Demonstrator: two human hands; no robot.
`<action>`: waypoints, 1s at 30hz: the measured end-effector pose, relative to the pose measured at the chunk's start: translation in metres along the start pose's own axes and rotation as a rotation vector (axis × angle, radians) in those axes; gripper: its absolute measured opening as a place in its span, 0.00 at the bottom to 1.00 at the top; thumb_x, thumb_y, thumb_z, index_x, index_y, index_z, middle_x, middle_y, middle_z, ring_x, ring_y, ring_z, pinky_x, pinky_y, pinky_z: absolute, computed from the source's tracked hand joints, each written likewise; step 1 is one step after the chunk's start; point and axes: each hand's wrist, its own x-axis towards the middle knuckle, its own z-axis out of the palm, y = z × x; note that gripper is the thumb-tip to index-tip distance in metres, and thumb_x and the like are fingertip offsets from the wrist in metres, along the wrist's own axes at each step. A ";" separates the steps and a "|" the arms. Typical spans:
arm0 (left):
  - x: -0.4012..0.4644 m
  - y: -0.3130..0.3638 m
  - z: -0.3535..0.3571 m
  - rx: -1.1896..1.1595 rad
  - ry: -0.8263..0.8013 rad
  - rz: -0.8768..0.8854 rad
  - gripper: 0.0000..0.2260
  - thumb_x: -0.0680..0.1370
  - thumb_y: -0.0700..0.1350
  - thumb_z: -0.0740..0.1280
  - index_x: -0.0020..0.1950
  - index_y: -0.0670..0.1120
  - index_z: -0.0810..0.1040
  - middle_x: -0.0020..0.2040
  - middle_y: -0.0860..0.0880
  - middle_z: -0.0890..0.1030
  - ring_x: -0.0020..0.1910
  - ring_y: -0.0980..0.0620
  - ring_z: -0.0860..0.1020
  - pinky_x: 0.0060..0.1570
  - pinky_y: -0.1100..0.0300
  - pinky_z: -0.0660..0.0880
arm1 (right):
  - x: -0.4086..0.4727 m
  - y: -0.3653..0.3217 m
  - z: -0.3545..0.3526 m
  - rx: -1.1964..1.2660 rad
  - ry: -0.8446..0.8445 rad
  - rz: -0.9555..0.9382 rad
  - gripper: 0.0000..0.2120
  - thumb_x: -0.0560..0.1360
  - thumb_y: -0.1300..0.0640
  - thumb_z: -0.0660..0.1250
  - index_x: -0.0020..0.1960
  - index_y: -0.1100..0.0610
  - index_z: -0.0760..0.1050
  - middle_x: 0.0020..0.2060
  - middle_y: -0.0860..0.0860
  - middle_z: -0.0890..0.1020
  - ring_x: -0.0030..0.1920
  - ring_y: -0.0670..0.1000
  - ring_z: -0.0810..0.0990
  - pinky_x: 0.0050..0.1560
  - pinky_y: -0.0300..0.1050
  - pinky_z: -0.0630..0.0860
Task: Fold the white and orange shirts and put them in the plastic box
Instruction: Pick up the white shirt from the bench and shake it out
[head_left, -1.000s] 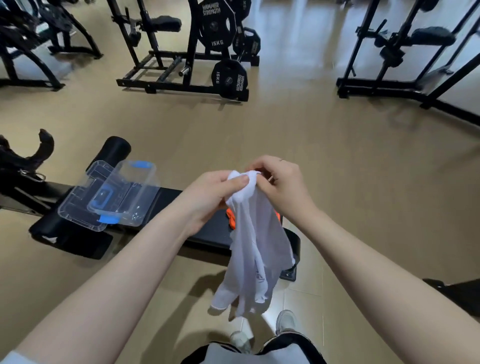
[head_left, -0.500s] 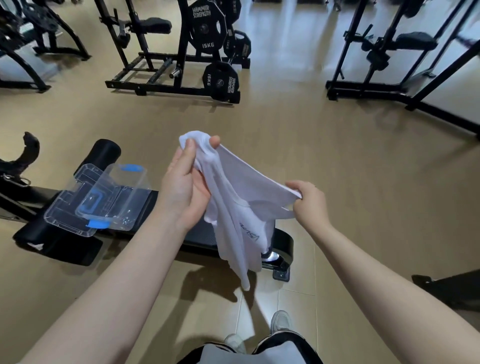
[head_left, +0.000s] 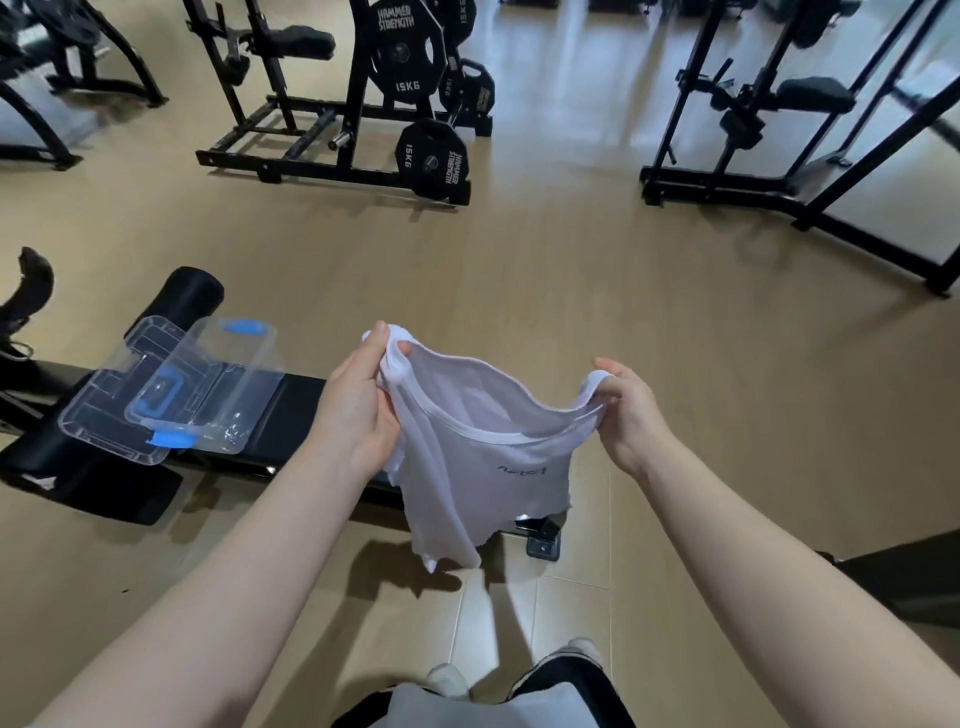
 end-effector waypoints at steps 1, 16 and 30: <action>0.000 -0.004 0.001 0.025 0.004 -0.016 0.10 0.79 0.48 0.62 0.40 0.45 0.74 0.28 0.52 0.78 0.30 0.57 0.79 0.40 0.62 0.76 | 0.000 -0.004 -0.001 0.057 -0.055 0.020 0.17 0.63 0.68 0.58 0.50 0.57 0.71 0.32 0.54 0.72 0.31 0.51 0.71 0.34 0.42 0.67; -0.013 -0.098 0.103 0.456 0.259 0.335 0.10 0.76 0.43 0.66 0.34 0.45 0.78 0.36 0.46 0.75 0.36 0.51 0.72 0.38 0.58 0.69 | 0.076 -0.082 -0.082 -0.673 -0.202 -0.401 0.06 0.74 0.66 0.60 0.46 0.58 0.74 0.35 0.54 0.75 0.34 0.49 0.70 0.34 0.35 0.68; -0.003 -0.131 0.114 0.509 0.610 0.537 0.06 0.73 0.41 0.69 0.40 0.40 0.76 0.38 0.44 0.76 0.38 0.51 0.72 0.40 0.57 0.69 | 0.154 -0.116 -0.015 -0.586 -0.384 -0.488 0.12 0.75 0.61 0.55 0.39 0.49 0.71 0.24 0.48 0.71 0.26 0.47 0.68 0.32 0.41 0.68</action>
